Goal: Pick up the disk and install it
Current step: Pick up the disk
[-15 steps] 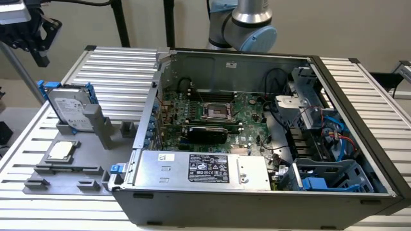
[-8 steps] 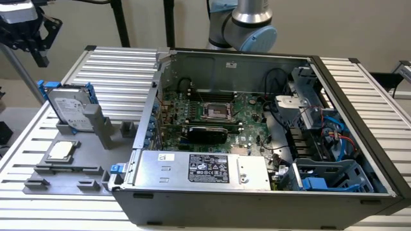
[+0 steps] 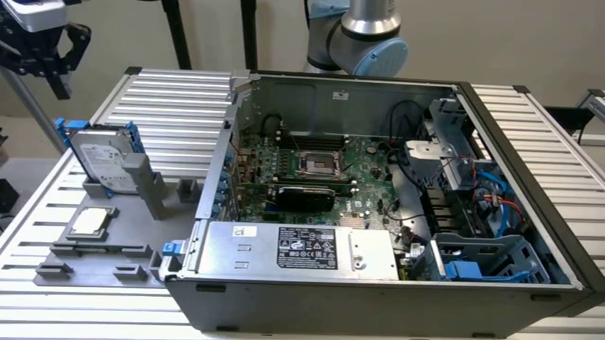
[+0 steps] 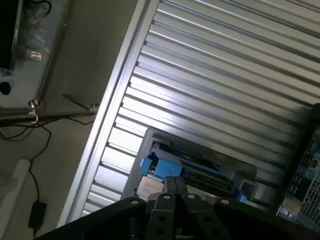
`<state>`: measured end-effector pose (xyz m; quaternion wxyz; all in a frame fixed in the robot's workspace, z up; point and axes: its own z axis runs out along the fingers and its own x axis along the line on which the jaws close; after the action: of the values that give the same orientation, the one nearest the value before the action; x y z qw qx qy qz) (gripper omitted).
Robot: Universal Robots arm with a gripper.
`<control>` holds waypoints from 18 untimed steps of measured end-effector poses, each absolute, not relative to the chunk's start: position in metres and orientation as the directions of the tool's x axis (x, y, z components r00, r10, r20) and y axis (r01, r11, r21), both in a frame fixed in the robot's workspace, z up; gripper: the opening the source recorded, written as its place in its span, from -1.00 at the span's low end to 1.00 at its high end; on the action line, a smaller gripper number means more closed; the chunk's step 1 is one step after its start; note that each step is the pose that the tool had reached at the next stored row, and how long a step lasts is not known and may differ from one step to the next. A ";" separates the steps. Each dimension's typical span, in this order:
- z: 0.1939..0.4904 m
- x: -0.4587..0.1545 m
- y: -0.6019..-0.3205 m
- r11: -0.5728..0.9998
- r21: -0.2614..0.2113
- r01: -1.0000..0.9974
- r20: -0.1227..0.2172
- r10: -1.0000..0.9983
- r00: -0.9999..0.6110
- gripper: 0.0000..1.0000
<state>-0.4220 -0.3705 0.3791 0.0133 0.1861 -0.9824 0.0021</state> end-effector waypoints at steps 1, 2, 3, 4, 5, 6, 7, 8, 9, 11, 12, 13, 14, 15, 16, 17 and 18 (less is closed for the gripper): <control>0.379 -0.422 -0.371 0.924 0.001 -0.382 0.027 -0.382 -0.924 -0.79; 0.379 -0.422 -0.371 0.917 0.001 -0.399 0.027 -0.399 -0.917 -0.79; 0.379 -0.422 -0.371 0.910 0.001 -0.415 0.027 -0.415 -0.909 -0.79; 0.379 -0.422 -0.371 0.902 0.001 -0.433 0.027 -0.433 -0.901 -0.79; 0.379 -0.422 -0.371 0.894 0.001 -0.449 0.027 -0.449 -0.893 -0.79; 0.379 -0.422 -0.371 0.885 0.001 -0.465 0.027 -0.465 -0.885 -0.79; 0.379 -0.422 -0.371 0.877 0.001 -0.481 0.027 -0.481 -0.877 -0.79; 0.379 -0.422 -0.371 0.868 0.001 -0.496 0.027 -0.496 -0.868 -0.79; 0.379 -0.422 -0.371 0.859 0.001 -0.512 0.027 -0.512 -0.859 -0.79; 0.379 -0.422 -0.371 0.839 0.001 -0.544 0.027 -0.544 -0.839 -0.79; 0.379 -0.422 -0.371 0.829 0.001 -0.559 0.027 -0.559 -0.829 -0.79; 0.379 -0.422 -0.371 0.819 0.001 -0.574 0.027 -0.573 -0.819 -0.79; 0.379 -0.422 -0.371 0.809 0.001 -0.588 0.027 -0.588 -0.808 -0.79; 0.379 -0.422 -0.371 0.798 0.001 -0.603 0.027 -0.602 -0.798 -0.79; 0.379 -0.422 -0.371 0.787 0.001 -0.617 0.027 -0.617 -0.787 -0.79; 0.379 -0.422 -0.371 0.775 0.001 -0.631 0.027 -0.631 -0.775 -0.79; 0.379 -0.422 -0.371 0.764 0.001 -0.645 0.027 -0.645 -0.764 -0.79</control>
<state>-0.4220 -0.3705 0.3790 0.0128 0.3435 -0.9390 0.0043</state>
